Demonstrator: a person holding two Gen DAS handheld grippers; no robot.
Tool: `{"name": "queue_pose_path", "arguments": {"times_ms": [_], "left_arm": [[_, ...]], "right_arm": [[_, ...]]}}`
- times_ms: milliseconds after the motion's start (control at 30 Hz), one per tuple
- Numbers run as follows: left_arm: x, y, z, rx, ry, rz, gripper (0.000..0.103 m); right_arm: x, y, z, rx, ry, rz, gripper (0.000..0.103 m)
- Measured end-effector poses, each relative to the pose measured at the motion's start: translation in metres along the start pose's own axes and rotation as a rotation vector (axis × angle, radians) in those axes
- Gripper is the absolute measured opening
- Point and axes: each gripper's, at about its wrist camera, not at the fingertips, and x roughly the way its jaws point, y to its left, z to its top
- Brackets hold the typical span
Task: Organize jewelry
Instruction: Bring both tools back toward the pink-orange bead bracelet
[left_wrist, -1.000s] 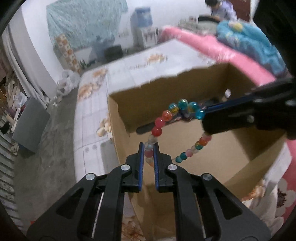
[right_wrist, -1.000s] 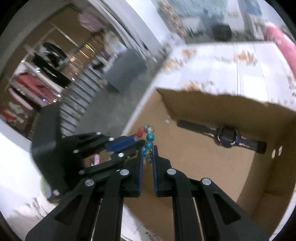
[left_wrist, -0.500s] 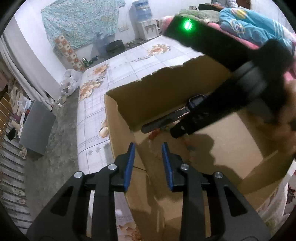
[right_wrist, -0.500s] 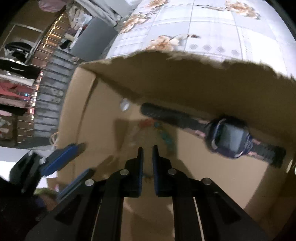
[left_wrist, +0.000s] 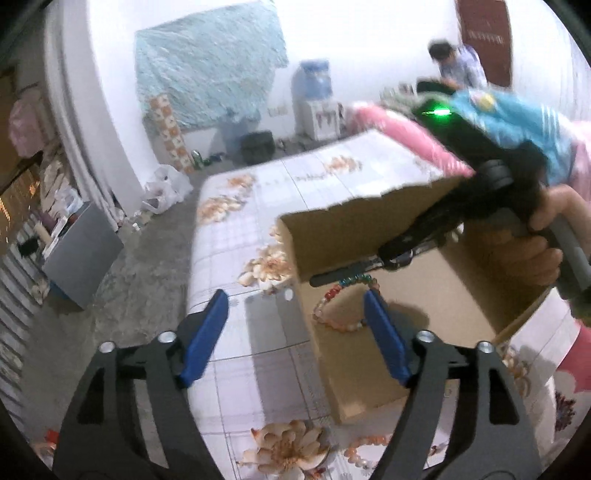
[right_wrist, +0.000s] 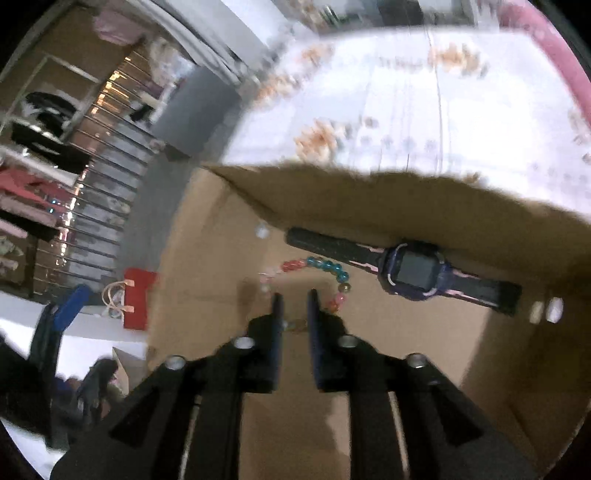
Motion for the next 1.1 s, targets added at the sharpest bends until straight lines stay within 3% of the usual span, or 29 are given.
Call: {"name": "queue_pose_path", "arguments": {"times_ms": [167,267,433,533,633,767,867,967,1100], "left_arm": [[-0.038,0.032,-0.03,-0.14,-0.062,-0.009,0.082],[-0.049,0.044,-0.057,-0.208,-0.057,-0.025,0.084],[-0.046,0.034,-0.11,-0.247,0.006,-0.067,0.085],[-0.025,0.009,-0.141,-0.239,0.103,-0.104,0.085],[0.001,-0.017,-0.164,-0.208,0.218,-0.133,0.085],[0.027,-0.046,-0.179,-0.104,0.29,-0.077,0.085],[0.031,-0.054,-0.181,-0.069,0.27,-0.032,0.089],[0.034,-0.048,-0.181,-0.113,0.28,-0.037,0.095],[0.034,-0.042,-0.182,-0.128,0.251,-0.032,0.096]], "right_arm": [[-0.086,0.031,-0.049,-0.149,-0.219,-0.04,0.052],[-0.133,0.039,-0.101,-0.207,-0.343,-0.093,0.063],[-0.153,0.034,-0.183,-0.203,-0.454,-0.211,0.078],[-0.134,0.017,-0.229,-0.129,-0.434,-0.314,0.083],[-0.098,-0.009,-0.256,-0.013,-0.343,-0.41,0.084],[-0.058,-0.034,-0.27,0.098,-0.231,-0.449,0.084],[-0.044,-0.037,-0.272,0.077,-0.222,-0.512,0.084],[-0.033,-0.036,-0.27,0.033,-0.207,-0.567,0.089],[-0.021,-0.034,-0.267,-0.02,-0.185,-0.606,0.096]]}}
